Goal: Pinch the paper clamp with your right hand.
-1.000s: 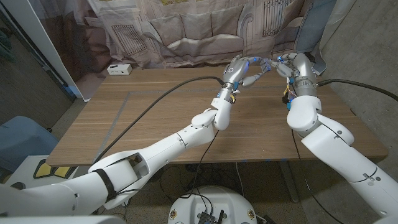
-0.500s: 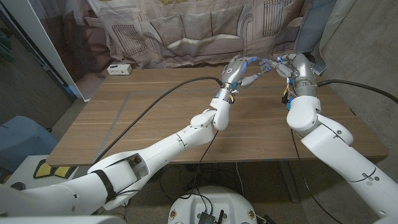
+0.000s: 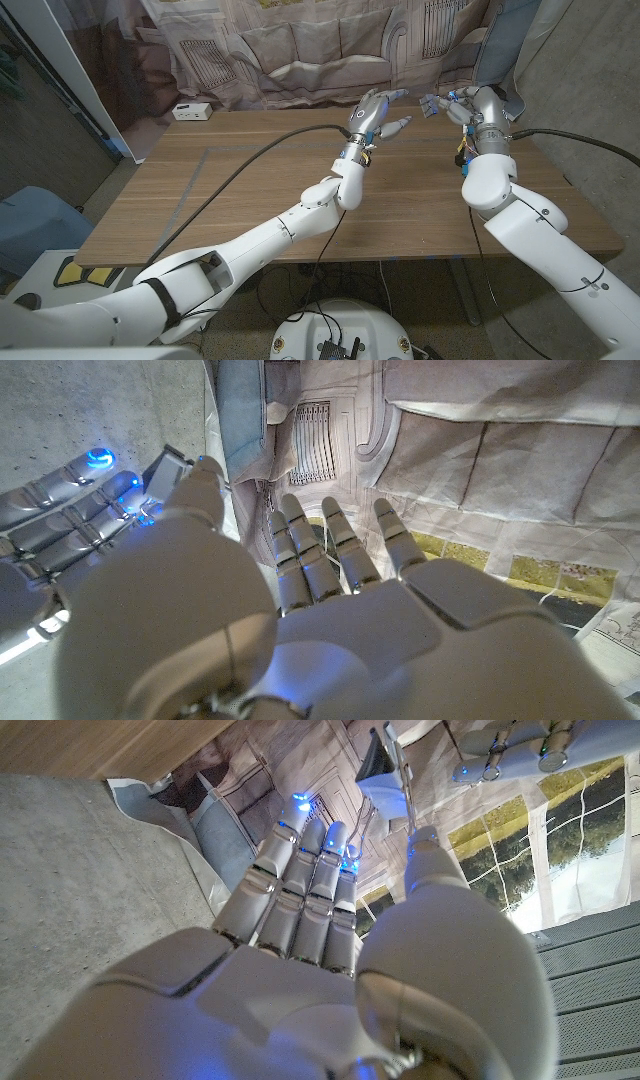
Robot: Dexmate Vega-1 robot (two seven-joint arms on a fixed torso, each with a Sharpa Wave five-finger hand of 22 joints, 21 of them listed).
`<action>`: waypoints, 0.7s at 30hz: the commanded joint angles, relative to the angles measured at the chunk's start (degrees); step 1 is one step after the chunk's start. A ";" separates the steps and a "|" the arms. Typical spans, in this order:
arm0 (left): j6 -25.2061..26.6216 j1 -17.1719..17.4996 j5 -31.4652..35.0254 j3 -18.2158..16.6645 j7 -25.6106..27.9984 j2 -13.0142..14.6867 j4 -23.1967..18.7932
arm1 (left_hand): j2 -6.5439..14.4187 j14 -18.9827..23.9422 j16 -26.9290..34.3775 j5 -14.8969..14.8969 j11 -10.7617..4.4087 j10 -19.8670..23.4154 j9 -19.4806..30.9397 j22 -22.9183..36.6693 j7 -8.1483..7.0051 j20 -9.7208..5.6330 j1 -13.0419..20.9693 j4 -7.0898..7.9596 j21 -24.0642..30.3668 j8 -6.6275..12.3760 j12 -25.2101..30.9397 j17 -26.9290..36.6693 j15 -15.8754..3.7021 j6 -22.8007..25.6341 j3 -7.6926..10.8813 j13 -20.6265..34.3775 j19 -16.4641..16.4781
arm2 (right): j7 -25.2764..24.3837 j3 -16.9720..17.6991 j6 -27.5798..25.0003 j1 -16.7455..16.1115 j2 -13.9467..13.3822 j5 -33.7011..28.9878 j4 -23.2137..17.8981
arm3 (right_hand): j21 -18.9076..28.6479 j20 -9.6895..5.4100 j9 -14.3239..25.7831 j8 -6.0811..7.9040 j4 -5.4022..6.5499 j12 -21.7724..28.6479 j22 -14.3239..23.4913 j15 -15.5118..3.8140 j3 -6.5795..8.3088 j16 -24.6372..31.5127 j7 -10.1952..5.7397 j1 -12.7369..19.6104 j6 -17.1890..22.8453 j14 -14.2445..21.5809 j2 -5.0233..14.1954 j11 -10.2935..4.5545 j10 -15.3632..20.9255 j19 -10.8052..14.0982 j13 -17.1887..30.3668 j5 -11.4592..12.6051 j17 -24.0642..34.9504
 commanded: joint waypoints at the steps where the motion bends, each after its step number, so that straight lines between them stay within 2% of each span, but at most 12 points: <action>1: 2.51 2.53 0.31 -2.00 -1.30 3.33 -4.37 | -0.06 -0.19 0.23 -0.03 0.28 -0.43 0.05 0.31 -0.04 -0.08 -0.26 0.16 -0.02 0.20 0.16 0.24 -1.67 -0.38 0.17 0.19 -0.28 | -0.18 1.03 -0.41 -0.20 0.24 0.45 0.33 | 0.14 -0.21 0.34 0.22 0.34 -0.18 0.19 -1.00 -0.09 -0.04 -0.67 0.73 0.72 0.31 -0.19 0.42 0.38 0.04 0.15 0.26 0.16; 14: 5.61 6.30 -1.29 -5.95 -1.36 5.76 -9.06 | 0.00 -0.29 0.31 0.00 0.24 -0.58 0.03 0.32 -0.10 -0.08 -0.43 0.09 0.01 0.39 0.33 0.24 -1.74 -0.56 0.30 0.10 -0.42 | -0.63 1.90 -1.60 -0.42 0.30 0.77 0.57 | 0.20 -0.28 0.36 0.03 0.41 -0.35 0.19 -1.02 -0.28 0.04 -0.80 0.80 0.68 0.39 -0.19 0.50 0.31 0.02 0.16 0.23 0.33; 17: 5.83 7.11 -2.35 -6.98 -1.47 6.06 -10.18 | 0.02 -0.45 0.27 0.00 0.23 -0.62 0.02 0.32 -0.07 -0.08 -0.48 0.08 0.01 0.44 0.34 0.24 -1.59 -0.57 0.33 0.06 -0.47 | -0.99 2.24 -0.97 -0.72 0.59 0.97 0.91 | 0.22 -0.28 0.37 -0.03 0.44 -0.41 0.19 -1.04 -0.33 -0.01 -0.78 0.79 0.63 0.30 -0.18 0.37 0.25 0.04 0.17 0.23 0.35; 21: 5.63 7.97 -4.08 -8.32 -1.77 6.43 -11.35 | 0.03 -0.75 0.22 0.00 0.35 -0.72 0.01 0.32 -0.06 -0.08 -0.66 0.12 0.00 0.39 0.38 0.25 -1.46 -0.92 0.33 0.03 -0.56 | -1.06 3.46 2.64 -1.91 0.75 1.85 1.92 | 0.21 -0.30 0.38 -0.10 0.45 -0.45 0.19 -1.03 -0.40 -0.05 -0.71 0.83 0.61 0.18 -0.19 0.38 0.26 -0.04 0.17 0.22 0.41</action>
